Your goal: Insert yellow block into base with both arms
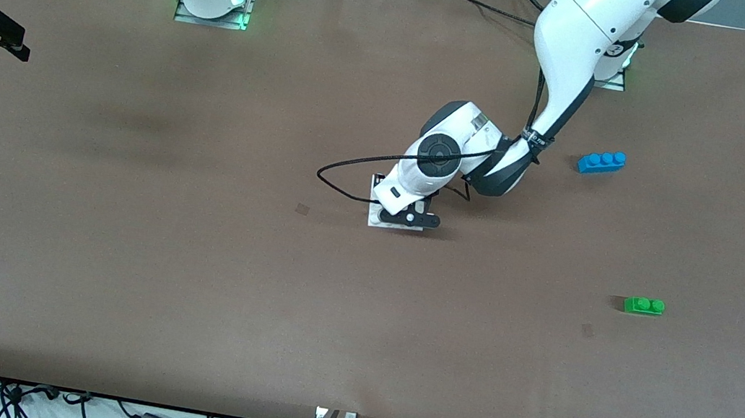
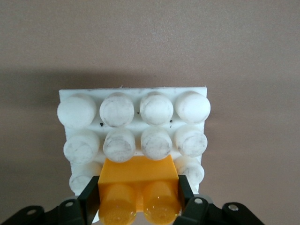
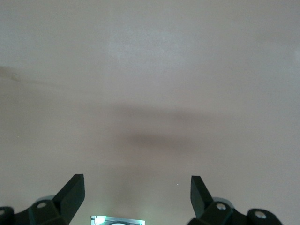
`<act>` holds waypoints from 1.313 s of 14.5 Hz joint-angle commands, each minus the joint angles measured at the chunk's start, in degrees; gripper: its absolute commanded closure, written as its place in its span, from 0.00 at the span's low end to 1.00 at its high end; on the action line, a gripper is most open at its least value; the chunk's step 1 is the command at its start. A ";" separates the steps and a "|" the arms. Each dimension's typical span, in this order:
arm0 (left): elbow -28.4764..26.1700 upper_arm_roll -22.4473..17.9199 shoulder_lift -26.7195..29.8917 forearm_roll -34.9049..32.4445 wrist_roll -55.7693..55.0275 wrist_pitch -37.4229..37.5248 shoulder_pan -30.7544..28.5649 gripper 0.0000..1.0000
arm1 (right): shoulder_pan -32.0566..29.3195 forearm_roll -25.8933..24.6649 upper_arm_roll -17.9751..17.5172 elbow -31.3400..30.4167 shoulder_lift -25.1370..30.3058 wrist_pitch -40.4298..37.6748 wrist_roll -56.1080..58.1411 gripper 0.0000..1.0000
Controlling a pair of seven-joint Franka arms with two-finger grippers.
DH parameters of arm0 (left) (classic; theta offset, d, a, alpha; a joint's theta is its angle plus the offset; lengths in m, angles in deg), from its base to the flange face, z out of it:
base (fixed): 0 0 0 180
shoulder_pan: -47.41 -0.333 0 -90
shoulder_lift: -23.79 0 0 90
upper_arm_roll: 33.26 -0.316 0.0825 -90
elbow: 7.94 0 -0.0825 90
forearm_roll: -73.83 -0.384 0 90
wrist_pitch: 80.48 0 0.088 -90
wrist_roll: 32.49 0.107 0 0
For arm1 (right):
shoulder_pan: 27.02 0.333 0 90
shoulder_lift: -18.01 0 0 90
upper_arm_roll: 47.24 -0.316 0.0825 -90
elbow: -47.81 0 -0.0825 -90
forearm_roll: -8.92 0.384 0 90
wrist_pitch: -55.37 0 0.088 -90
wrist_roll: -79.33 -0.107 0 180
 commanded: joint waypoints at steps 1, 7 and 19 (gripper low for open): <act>1.39 -0.28 -1.42 -0.01 -0.95 0.90 0.11 0.47 | 0.91 0.99 0.85 1.36 -0.51 -1.12 -0.58 0.00; 14.54 -0.37 -0.02 -0.63 -0.07 20.37 -1.47 0.00 | 0.91 0.99 0.85 1.36 -0.51 -1.21 -0.58 0.00; 14.40 -3.53 16.14 -1.33 23.04 43.08 -24.58 0.00 | 1.09 0.99 0.85 1.36 -0.51 -1.21 -0.58 0.00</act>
